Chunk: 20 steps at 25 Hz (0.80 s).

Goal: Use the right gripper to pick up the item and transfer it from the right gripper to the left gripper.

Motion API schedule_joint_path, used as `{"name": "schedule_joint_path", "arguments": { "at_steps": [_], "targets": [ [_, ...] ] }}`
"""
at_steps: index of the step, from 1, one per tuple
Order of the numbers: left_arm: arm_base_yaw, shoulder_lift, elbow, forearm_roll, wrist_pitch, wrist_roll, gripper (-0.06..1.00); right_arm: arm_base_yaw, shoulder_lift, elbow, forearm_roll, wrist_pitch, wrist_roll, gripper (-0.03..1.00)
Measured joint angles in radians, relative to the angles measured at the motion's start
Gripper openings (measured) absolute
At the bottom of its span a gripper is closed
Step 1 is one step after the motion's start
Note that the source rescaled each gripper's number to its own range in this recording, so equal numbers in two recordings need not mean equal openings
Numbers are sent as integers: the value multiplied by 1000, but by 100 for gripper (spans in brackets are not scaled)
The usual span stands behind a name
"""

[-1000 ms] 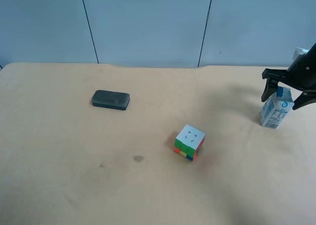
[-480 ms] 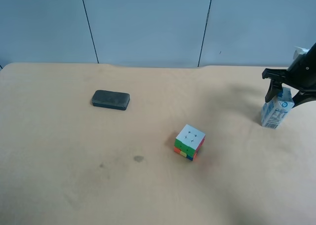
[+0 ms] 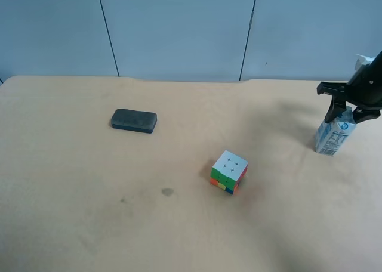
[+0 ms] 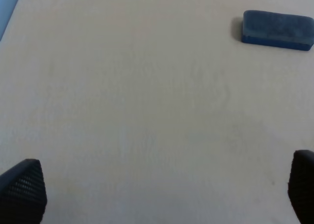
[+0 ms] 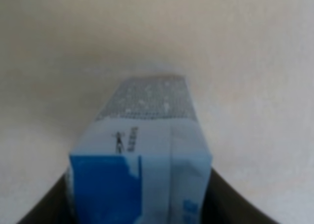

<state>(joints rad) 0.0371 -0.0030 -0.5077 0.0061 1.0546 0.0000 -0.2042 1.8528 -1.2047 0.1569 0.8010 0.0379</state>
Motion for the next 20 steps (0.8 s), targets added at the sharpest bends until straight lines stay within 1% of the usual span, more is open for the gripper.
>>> {"name": "schedule_joint_path", "arguments": {
  "at_steps": [12, 15, 20],
  "targets": [
    [0, 0, 0, 0, 0, 0, 100, 0, 0, 0, -5, 0, -5, 1],
    [0, 0, 0, 0, 0, 0, 100, 0, 0, 0, -5, 8, -7, 1],
    [0, 0, 0, 0, 0, 0, 100, 0, 0, -6, -4, 48, -9, 1]
  ]
}}
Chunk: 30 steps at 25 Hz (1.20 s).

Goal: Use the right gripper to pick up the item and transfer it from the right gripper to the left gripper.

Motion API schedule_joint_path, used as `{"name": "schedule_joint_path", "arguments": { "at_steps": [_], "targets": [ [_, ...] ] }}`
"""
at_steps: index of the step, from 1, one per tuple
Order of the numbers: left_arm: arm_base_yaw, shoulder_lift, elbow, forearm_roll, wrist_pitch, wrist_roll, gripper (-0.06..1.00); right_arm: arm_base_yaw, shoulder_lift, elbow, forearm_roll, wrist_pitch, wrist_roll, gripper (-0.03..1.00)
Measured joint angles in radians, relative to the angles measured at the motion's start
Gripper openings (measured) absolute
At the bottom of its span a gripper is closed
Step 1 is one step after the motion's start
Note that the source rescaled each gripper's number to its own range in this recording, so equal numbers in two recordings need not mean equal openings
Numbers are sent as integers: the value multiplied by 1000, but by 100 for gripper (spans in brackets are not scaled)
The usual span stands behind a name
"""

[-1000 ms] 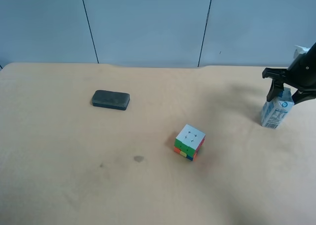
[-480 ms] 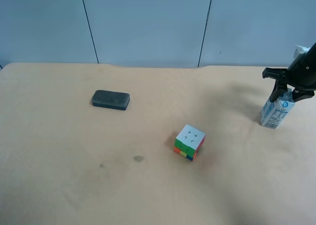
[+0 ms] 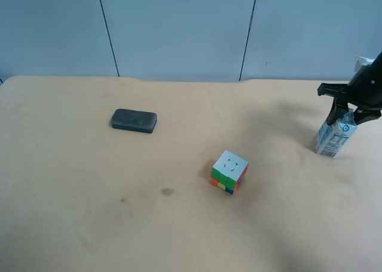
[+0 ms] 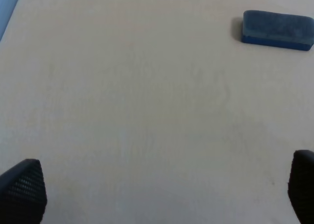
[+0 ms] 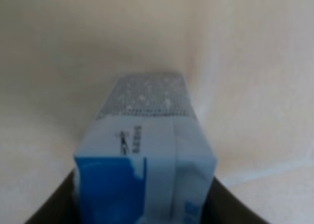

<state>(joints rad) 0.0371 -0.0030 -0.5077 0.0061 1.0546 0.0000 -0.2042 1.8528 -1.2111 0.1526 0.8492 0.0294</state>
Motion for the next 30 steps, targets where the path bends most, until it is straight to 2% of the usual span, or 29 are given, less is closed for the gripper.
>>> {"name": "schedule_joint_path", "arguments": {
  "at_steps": [5, 13, 17, 20, 26, 27, 28, 30],
  "targets": [
    [0, 0, 0, 0, 0, 0, 100, -2, -27, 0, 38, 29, -11, 0],
    [0, 0, 0, 0, 0, 0, 100, -3, -155, 0, 77, 20, -37, 0],
    [0, 0, 0, 0, 0, 0, 100, -5, -165, 0, 133, 48, -67, 0],
    [0, 0, 0, 0, 0, 0, 100, -5, -165, 0, 218, 86, -123, 0],
    [0, 0, 0, 0, 0, 0, 100, -5, -166, 0, 533, 172, -305, 0],
    [0, 0, 0, 0, 0, 0, 100, -5, -166, 0, 579, 190, -333, 0],
    [0, 0, 0, 0, 0, 0, 100, -5, -166, 0, 579, 190, -333, 0],
    [0, 0, 0, 0, 0, 0, 100, -1, -166, 0, 675, 232, -404, 0]
  ]
}}
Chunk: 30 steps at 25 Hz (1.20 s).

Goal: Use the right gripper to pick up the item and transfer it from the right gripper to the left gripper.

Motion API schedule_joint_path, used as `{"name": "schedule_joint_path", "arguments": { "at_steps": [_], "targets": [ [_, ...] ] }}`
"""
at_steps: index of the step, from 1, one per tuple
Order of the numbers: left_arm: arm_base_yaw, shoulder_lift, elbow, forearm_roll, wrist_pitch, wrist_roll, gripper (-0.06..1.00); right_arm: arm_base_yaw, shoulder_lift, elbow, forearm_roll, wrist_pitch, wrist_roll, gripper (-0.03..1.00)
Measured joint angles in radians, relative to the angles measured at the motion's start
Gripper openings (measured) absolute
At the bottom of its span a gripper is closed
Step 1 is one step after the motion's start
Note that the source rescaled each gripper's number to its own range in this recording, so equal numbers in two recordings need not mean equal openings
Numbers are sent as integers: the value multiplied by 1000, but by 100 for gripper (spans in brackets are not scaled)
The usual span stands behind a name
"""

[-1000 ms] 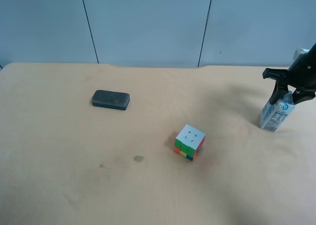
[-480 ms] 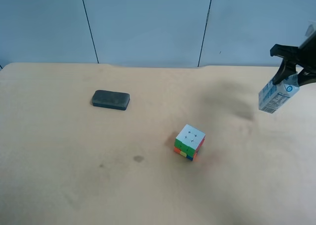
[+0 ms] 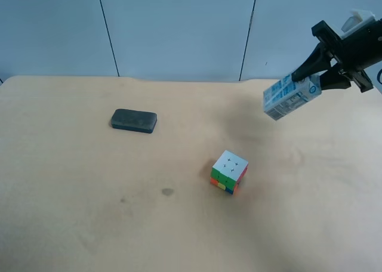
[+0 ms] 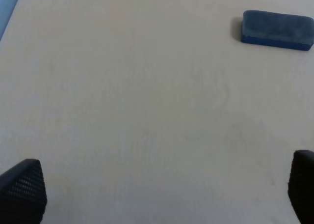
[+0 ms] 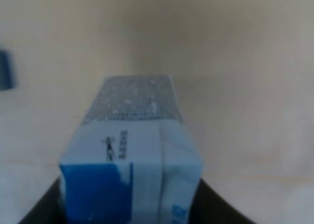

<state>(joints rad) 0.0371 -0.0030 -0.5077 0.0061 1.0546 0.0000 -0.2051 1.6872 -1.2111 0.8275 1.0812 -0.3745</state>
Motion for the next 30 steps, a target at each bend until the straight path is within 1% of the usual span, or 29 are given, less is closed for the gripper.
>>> {"name": "schedule_joint_path", "arguments": {
  "at_steps": [3, 4, 5, 8, 13, 16, 17, 18, 21, 23, 29, 30],
  "targets": [
    [0, 0, 0, 0, 0, 0, 100, 33, 0, 0, 83, 37, -62, 0],
    [0, 0, 0, 0, 0, 0, 100, 48, 0, 0, 96, 40, -75, 0],
    [0, 0, 0, 0, 0, 0, 100, 87, 0, 0, 107, 41, -95, 0],
    [0, 0, 0, 0, 0, 0, 100, 146, 4, 0, 112, 41, -104, 0],
    [0, 0, 0, 0, 0, 0, 100, 243, 61, 0, 179, 48, -144, 0],
    [0, 0, 0, 0, 0, 0, 100, 302, 98, 0, 258, 54, -190, 0],
    [0, 0, 0, 0, 0, 0, 100, 302, 98, 0, 258, 54, -190, 0],
    [0, 0, 0, 0, 0, 0, 100, 330, 120, 0, 322, 63, -220, 0],
    [0, 0, 0, 0, 0, 0, 100, 356, 143, 0, 389, 67, -259, 0],
    [0, 0, 0, 0, 0, 0, 100, 362, 154, 0, 404, 70, -275, 0],
    [0, 0, 0, 0, 0, 0, 100, 362, 156, 0, 410, 74, -296, 0],
    [0, 0, 0, -6, 0, -15, 100, 362, 156, 0, 410, 76, -296, 0]
  ]
}}
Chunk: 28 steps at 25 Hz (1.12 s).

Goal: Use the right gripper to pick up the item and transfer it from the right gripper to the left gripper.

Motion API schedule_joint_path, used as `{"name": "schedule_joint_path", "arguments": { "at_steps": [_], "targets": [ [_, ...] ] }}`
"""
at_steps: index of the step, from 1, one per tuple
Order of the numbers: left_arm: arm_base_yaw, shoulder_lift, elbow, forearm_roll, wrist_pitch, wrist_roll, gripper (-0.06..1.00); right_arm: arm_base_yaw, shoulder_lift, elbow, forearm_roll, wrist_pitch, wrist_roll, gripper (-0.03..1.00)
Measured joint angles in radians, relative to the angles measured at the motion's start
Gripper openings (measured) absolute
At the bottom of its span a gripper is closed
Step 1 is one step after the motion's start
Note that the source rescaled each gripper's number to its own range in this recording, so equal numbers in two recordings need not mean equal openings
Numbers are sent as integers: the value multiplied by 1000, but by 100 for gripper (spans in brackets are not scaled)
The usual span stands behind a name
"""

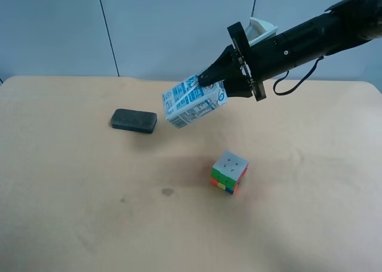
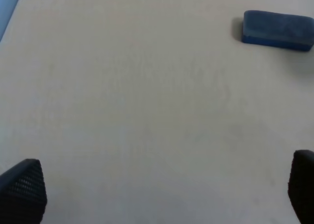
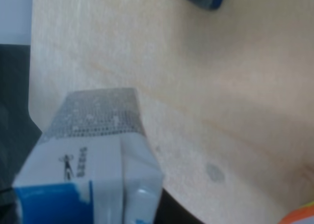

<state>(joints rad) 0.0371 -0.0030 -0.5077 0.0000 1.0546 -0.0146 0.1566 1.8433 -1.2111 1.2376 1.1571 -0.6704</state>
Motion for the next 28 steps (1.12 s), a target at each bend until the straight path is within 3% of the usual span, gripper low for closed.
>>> {"name": "schedule_joint_path", "arguments": {
  "at_steps": [19, 21, 24, 28],
  "targets": [
    [0, 438, -24, 57, -59, -35, 100, 0, 0, 0, 0, 18, -23, 0],
    [0, 447, -24, 17, -99, -37, 100, 0, 0, 0, 0, 18, -34, 0],
    [0, 479, -26, -112, -182, -17, 100, 0, 0, 0, 0, 19, -36, 0],
    [0, 598, -26, -295, -262, 110, 100, 0, 0, 0, 0, 19, -36, 0]
  ]
}}
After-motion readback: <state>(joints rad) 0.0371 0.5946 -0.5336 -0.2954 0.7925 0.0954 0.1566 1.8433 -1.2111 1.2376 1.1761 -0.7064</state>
